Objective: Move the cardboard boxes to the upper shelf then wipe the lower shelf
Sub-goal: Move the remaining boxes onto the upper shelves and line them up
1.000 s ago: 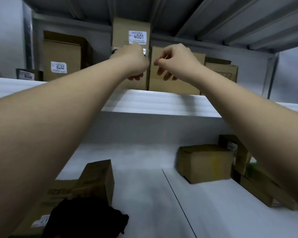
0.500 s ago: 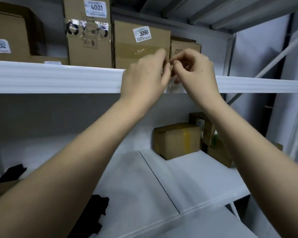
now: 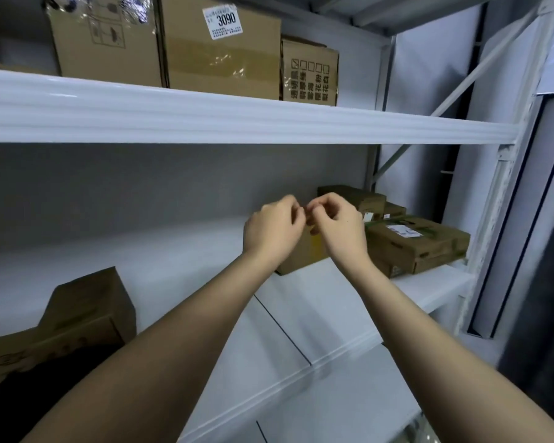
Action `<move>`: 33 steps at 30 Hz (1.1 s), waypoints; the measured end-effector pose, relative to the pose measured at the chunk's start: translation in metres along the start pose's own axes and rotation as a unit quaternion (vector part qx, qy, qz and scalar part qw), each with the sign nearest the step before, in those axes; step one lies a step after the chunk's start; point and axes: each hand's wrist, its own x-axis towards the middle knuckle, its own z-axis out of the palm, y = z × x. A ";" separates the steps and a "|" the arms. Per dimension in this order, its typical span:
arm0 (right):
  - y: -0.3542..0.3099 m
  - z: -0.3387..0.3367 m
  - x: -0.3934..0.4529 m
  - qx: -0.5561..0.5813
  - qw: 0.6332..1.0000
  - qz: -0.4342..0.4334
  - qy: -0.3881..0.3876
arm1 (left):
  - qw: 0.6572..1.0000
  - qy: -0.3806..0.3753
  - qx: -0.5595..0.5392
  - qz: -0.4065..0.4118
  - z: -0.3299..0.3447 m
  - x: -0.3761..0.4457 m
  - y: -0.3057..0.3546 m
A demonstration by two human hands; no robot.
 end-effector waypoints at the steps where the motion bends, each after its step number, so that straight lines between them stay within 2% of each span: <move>1: 0.009 0.002 0.000 -0.011 1.000 0.017 -0.009 | 0.999 -0.025 -0.027 -0.033 0.007 0.000 -0.005; 5: 0.044 0.009 0.006 -0.047 0.993 0.098 -0.050 | 0.969 -0.149 -0.126 -0.150 0.034 0.001 -0.020; 8: 0.071 0.014 0.013 -0.064 0.982 0.154 -0.094 | 0.931 -0.198 -0.187 -0.244 0.054 0.008 -0.030; 11: 0.099 0.019 0.027 -0.064 0.972 0.196 -0.115 | 0.901 -0.226 -0.213 -0.303 0.072 0.018 -0.036; 14: 0.127 0.021 0.047 -0.067 0.965 0.214 -0.138 | 0.872 -0.231 -0.247 -0.353 0.091 0.029 -0.040; 27: 0.239 0.021 0.155 -0.101 0.930 0.217 -0.278 | 0.815 -0.185 -0.249 -0.489 0.174 0.089 -0.037; 33: 0.276 0.020 0.176 -0.083 0.920 0.246 -0.295 | 0.829 -0.179 -0.240 -0.473 0.201 0.112 -0.026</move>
